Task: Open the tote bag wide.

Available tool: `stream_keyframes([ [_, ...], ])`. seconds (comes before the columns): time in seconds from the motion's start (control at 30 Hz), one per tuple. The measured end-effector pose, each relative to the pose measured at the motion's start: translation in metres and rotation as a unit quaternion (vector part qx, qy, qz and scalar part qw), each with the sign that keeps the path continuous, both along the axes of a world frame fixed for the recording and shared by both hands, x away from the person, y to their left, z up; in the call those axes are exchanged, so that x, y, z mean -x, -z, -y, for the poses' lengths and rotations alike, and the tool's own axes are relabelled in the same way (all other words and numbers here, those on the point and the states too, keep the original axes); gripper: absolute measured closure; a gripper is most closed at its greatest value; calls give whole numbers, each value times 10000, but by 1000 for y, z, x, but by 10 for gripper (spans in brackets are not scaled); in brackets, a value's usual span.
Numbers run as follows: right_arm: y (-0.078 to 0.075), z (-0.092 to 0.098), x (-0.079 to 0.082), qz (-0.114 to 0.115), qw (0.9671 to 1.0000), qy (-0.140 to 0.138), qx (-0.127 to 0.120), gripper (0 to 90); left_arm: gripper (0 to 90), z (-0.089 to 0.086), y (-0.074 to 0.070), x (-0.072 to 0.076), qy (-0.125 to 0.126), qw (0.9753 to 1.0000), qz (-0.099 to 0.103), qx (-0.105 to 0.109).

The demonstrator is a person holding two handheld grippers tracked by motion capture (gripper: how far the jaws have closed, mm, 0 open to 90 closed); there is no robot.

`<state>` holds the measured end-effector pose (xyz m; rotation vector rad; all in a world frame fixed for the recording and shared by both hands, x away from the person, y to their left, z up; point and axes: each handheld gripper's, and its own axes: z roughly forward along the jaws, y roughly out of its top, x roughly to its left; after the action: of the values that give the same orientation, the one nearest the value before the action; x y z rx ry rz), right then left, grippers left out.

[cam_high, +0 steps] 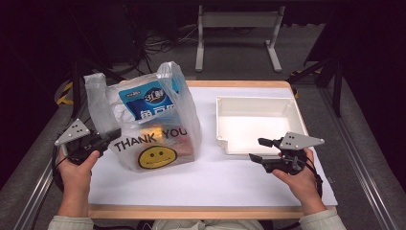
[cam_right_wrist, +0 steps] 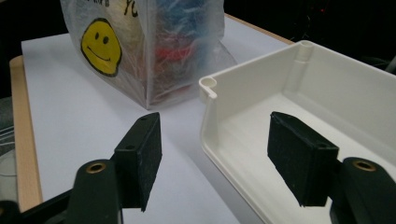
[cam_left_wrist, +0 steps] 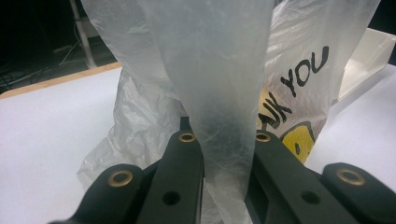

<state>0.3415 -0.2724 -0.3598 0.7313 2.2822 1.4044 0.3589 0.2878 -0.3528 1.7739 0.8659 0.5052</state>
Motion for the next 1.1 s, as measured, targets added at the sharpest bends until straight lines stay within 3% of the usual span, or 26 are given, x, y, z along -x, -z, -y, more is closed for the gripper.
stream_keyframes([
  [0.1,-11,-9,-5,-3,9998,-142,-140,350,882,0,0,0,8,10000,3,8],
  [0.53,-44,-56,-30,85,9981,-576,-220,319,879,0,0,0,54,10000,4,83],
  [0.7,-48,-74,-42,82,9972,-730,-153,296,871,-2,0,0,105,9999,-15,106],
  [0.9,-52,-96,-50,141,9956,-885,-288,280,857,-3,0,1,120,9998,-31,142],
  [1.1,-49,-125,-58,158,9947,-995,-213,267,784,-6,-2,3,138,9996,-38,229],
])
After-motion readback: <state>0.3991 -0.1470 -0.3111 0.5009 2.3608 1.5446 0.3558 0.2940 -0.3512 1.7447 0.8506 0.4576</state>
